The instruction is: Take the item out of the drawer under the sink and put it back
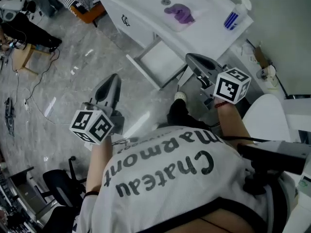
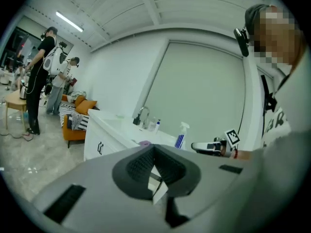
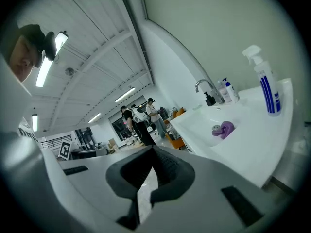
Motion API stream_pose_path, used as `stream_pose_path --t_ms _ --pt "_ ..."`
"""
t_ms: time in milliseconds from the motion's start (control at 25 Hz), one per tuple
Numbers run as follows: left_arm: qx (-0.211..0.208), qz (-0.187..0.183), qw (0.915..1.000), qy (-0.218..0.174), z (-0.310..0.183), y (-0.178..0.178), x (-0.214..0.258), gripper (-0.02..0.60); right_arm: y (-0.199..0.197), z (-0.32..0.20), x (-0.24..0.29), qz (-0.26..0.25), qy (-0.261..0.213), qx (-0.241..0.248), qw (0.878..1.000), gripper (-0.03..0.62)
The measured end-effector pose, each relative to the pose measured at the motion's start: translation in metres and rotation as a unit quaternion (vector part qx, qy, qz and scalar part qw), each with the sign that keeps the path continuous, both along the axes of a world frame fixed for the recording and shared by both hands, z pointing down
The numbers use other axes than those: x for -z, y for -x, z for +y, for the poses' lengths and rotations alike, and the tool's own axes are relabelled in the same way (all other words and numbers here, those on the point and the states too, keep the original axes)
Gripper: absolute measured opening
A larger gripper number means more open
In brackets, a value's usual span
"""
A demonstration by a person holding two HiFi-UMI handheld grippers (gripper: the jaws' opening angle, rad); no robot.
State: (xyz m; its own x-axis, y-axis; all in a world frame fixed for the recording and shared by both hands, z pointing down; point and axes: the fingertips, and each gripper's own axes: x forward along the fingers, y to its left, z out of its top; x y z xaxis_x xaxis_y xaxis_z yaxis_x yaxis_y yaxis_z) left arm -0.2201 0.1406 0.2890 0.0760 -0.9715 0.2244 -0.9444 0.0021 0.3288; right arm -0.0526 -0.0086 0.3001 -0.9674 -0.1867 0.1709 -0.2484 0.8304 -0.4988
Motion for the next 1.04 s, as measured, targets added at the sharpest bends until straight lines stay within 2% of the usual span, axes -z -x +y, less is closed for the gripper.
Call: stream_pose_path --t_ms 320,800,1040 --pt "-0.019 0.009 0.9995 -0.022 0.027 -0.002 0.005 0.009 -0.005 0.046 0.006 0.020 -0.017 -0.007 1.000 0.011" --pt "-0.026 0.006 0.9985 -0.047 0.037 0.003 0.021 0.009 -0.006 0.051 0.013 0.020 -0.037 -0.024 0.999 0.011" --pt "-0.028 0.008 0.9984 -0.048 0.043 0.003 0.019 0.009 -0.010 0.059 0.011 0.024 -0.043 -0.024 0.999 0.011"
